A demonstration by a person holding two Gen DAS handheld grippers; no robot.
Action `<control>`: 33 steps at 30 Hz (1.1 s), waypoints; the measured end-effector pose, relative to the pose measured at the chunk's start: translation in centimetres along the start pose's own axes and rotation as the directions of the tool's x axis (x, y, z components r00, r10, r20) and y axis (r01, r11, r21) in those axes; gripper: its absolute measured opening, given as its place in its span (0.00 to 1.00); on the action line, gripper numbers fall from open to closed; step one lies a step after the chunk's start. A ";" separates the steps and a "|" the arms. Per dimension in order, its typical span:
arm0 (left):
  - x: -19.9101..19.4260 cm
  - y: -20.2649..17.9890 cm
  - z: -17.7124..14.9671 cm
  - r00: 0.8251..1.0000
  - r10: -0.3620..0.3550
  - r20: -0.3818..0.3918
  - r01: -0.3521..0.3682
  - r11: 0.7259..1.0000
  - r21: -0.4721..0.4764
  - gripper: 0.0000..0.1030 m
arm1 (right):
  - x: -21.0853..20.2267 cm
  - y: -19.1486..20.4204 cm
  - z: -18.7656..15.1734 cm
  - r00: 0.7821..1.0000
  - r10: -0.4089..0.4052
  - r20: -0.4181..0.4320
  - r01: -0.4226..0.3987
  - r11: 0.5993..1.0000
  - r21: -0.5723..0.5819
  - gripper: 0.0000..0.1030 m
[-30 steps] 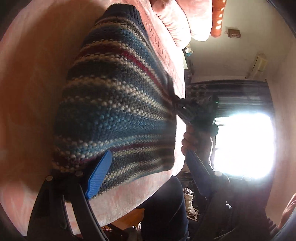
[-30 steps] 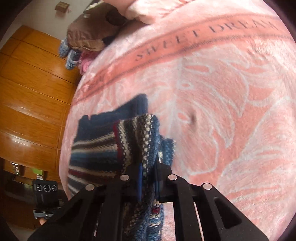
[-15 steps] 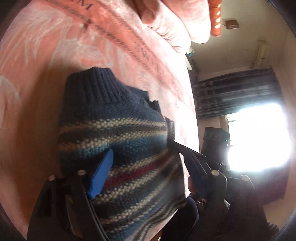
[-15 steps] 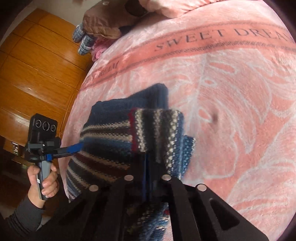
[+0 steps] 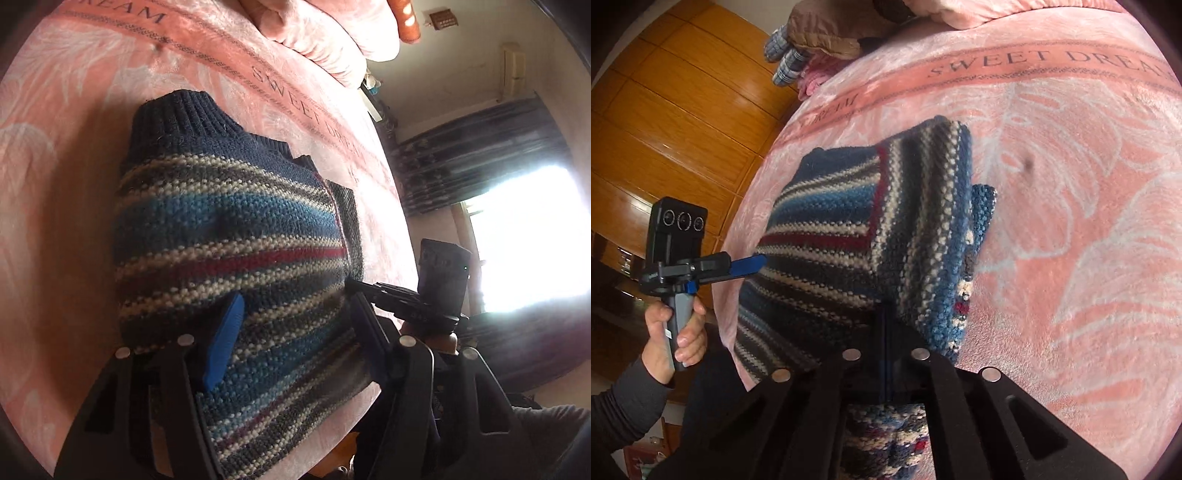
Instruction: Fold small clothes
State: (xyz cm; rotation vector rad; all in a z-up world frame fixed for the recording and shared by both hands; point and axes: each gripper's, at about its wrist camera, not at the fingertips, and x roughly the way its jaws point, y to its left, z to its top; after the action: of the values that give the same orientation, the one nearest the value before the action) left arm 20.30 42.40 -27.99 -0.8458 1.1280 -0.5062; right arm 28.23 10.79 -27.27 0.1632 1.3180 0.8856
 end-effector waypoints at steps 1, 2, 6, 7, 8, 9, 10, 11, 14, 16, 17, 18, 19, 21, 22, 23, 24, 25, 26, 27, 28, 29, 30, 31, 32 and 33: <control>-0.5 -0.4 0.1 1.000 0.009 0.007 -0.009 1.000 -0.002 0.60 | -0.9 0.7 -0.1 1.000 -0.006 0.009 0.006 1.000 -0.011 0.02; -1.5 -0.9 -0.3 1.000 0.006 0.024 -0.006 1.000 0.003 0.68 | -1.8 1.4 -0.3 1.000 -0.006 0.022 0.007 1.000 -0.021 0.05; -2.9 -2.7 -2.5 0.999 0.021 0.031 -0.023 0.997 0.072 0.71 | -3.4 2.5 -2.2 0.999 -0.029 0.041 0.031 0.998 -0.049 0.05; -2.2 -2.2 -2.7 0.997 0.068 0.020 -0.069 0.996 0.059 0.71 | -2.6 2.2 -2.6 0.998 -0.065 0.025 0.066 0.997 -0.048 0.03; -1.5 -1.3 -3.0 0.996 0.089 0.016 -0.089 0.995 0.038 0.71 | -1.6 1.8 -2.9 0.995 -0.103 0.012 0.104 0.993 -0.052 0.01; -1.1 -0.7 -3.3 0.996 0.083 0.023 -0.084 0.996 0.027 0.71 | -1.0 1.4 -3.1 0.993 -0.118 0.005 0.118 0.992 -0.050 0.01; -1.0 -0.5 -3.4 0.996 0.082 0.035 -0.083 0.996 0.025 0.71 | -1.1 1.5 -3.0 0.993 -0.120 0.008 0.120 0.992 -0.037 0.01; -1.3 -0.8 -3.5 0.996 0.083 0.045 -0.084 0.996 0.023 0.72 | -1.7 1.9 -2.9 0.993 -0.120 0.015 0.121 0.992 -0.030 0.01; -3.8 -2.3 -4.9 0.997 0.037 0.067 -0.038 0.999 0.021 0.77 | -4.4 4.3 -3.6 0.990 -0.125 0.060 0.129 0.990 -0.065 0.07; -5.4 -3.1 -6.7 0.995 0.047 0.084 -0.050 0.998 0.037 0.83 | -5.4 5.8 -4.9 0.989 -0.126 0.072 0.133 0.986 -0.101 0.07; -5.7 -3.1 -7.7 0.993 0.077 0.087 -0.080 0.996 0.038 0.84 | -5.3 6.3 -5.7 0.990 -0.128 0.064 0.134 0.985 -0.112 0.07; -5.5 -2.6 -8.4 0.991 0.107 0.082 -0.110 0.994 0.028 0.84 | -4.6 6.7 -6.4 0.987 -0.151 0.054 0.157 0.979 -0.128 0.07; -4.8 -1.7 -9.1 0.987 0.146 0.066 -0.146 0.989 0.001 0.84 | -3.6 6.6 -6.9 0.981 -0.193 0.035 0.196 0.971 -0.139 0.07; -3.1 0.2 -9.9 0.986 0.166 0.028 -0.165 0.985 -0.046 0.83 | -1.3 5.5 -7.9 0.959 -0.284 -0.002 0.281 0.948 -0.153 0.00; -2.4 0.8 -10.1 0.985 0.170 0.027 -0.168 0.984 -0.056 0.83 | -0.7 4.9 -8.3 0.955 -0.296 -0.009 0.292 0.945 -0.146 0.00; -2.2 1.0 -10.2 0.985 0.172 0.032 -0.170 0.984 -0.062 0.84 | -0.8 4.8 -8.4 0.958 -0.287 -0.005 0.284 0.950 -0.132 0.00; -2.3 1.0 -10.1 0.984 0.172 0.042 -0.168 0.983 -0.071 0.84 | -1.3 5.0 -8.4 0.962 -0.274 0.002 0.273 0.955 -0.119 0.00; -2.8 0.8 -10.1 0.986 0.159 0.055 -0.154 0.984 -0.087 0.84 | -2.1 5.4 -8.4 0.965 -0.262 0.014 0.262 0.959 -0.107 0.00; -3.5 0.4 -10.2 0.987 0.145 0.068 -0.138 0.986 -0.094 0.85 | -3.0 5.8 -8.4 0.966 -0.258 0.031 0.259 0.961 -0.100 0.02; -4.3 -0.1 -10.4 0.987 0.138 0.079 -0.131 0.987 -0.088 0.86 | -4.0 6.2 -8.6 0.964 -0.260 0.050 0.264 0.960 -0.095 0.05; -5.1 -0.8 -10.8 0.986 0.141 0.090 -0.134 0.988 -0.072 0.87 | -5.0 6.6 -8.8 0.963 -0.260 0.067 0.265 0.960 -0.085 0.06; -6.0 -1.5 -11.4 0.982 0.157 0.101 -0.152 0.987 -0.055 0.91 | -5.9 6.8 -9.1 0.961 -0.265 0.080 0.271 0.960 -0.073 0.08; -6.8 -2.1 -12.0 0.975 0.193 0.109 -0.189 0.981 -0.042 0.96 | -6.7 6.9 -9.5 0.957 -0.275 0.090 0.280 0.958 -0.056 0.16; -7.6 -2.7 -12.6 0.964 0.240 0.116 -0.238 0.971 -0.035 0.97 | -7.2 6.9 -9.9 0.951 -0.293 0.094 0.297 0.954 -0.033 0.32; -8.3 -3.2 -13.4 0.945 0.300 0.128 -0.299 0.954 -0.030 0.97 | -7.8 6.9 -10.5 0.943 -0.317 0.098 0.319 0.948 -0.007 0.43; -9.0 -3.7 -14.1 0.919 0.369 0.135 -0.370 0.929 -0.025 0.97 | -8.4 6.8 -11.1 0.933 -0.345 0.104 0.344 0.939 0.026 0.64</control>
State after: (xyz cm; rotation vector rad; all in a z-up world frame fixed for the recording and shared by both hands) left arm 4.11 42.12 -22.41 -0.6345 1.1257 -0.1310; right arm 15.34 5.88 -20.12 -0.0169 1.2027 0.5654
